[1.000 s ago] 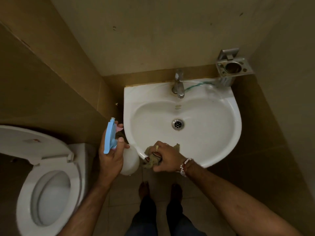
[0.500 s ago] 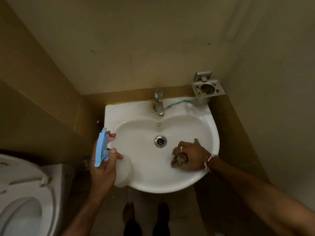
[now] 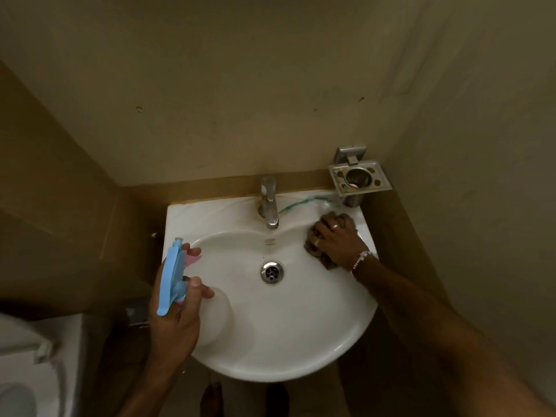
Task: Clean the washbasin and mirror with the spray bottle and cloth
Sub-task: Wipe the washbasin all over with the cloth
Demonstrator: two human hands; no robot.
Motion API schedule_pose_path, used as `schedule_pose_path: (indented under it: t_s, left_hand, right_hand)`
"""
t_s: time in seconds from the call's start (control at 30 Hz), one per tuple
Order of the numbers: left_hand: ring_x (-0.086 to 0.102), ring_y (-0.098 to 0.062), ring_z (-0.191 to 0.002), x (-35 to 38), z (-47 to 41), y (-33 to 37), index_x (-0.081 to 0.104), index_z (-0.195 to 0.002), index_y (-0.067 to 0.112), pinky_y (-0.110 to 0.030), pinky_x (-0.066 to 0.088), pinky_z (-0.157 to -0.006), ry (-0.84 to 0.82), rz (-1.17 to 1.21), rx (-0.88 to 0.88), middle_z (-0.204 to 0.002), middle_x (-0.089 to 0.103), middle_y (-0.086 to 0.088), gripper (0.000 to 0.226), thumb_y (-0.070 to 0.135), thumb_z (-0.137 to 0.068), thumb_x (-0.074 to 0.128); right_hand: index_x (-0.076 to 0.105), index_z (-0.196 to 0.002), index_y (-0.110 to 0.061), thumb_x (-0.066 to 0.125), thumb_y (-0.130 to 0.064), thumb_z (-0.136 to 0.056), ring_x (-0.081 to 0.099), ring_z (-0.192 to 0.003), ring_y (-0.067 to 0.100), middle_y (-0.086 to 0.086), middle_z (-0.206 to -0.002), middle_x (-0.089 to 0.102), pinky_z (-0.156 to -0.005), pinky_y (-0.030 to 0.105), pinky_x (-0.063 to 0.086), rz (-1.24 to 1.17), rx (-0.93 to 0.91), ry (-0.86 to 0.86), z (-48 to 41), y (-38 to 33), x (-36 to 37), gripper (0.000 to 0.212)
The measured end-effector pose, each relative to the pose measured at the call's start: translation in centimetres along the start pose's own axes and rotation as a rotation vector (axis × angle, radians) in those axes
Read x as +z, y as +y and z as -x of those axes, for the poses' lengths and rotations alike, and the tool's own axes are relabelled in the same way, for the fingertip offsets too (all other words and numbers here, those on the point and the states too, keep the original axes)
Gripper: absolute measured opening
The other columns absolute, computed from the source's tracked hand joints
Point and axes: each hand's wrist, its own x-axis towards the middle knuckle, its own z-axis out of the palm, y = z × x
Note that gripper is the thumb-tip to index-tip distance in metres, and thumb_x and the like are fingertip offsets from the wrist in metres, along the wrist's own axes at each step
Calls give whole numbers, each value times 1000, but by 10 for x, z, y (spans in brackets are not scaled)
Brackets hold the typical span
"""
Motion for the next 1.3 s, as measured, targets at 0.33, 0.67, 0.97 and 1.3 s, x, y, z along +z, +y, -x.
schedule_pose_path:
  t_s: [0.33, 0.67, 0.97, 1.3]
  left_hand:
    - [56, 16, -83, 21, 0, 1, 59, -99, 12, -30, 42, -85, -10, 58, 55, -79, 65, 22, 7, 13, -93, 56]
    - [61, 4, -82, 20, -10, 9, 54, -101, 34, -11, 44, -77, -58, 107, 80, -76, 63, 0, 22, 20, -85, 59]
    - [62, -1, -82, 24, -18, -6, 57, -86, 55, -8, 49, -84, -15, 137, 111, -73, 62, 1, 9, 60, -79, 59]
    - [56, 21, -81, 56, -22, -6, 54, -81, 66, 9, 38, -69, -37, 75, 177, -77, 57, 45, 36, 29, -83, 57]
  right_hand:
    - [57, -126, -21, 64, -36, -82, 53, -112, 41, 18, -120, 55, -90, 53, 47, -403, 233, 75, -4, 1, -14, 46]
    - [48, -139, -17, 66, -16, -86, 51, -119, 33, 13, -131, 53, -99, 55, 41, -696, 428, 255, -103, -34, -16, 55]
    - [61, -123, -20, 58, -30, -81, 46, -124, 30, 8, -128, 53, -102, 48, 32, -793, 564, 369, -96, -58, -18, 43]
    - [69, -113, -20, 57, -25, -89, 46, -123, 34, 12, -129, 57, -105, 52, 34, -668, 594, 334, -103, -42, 1, 28]
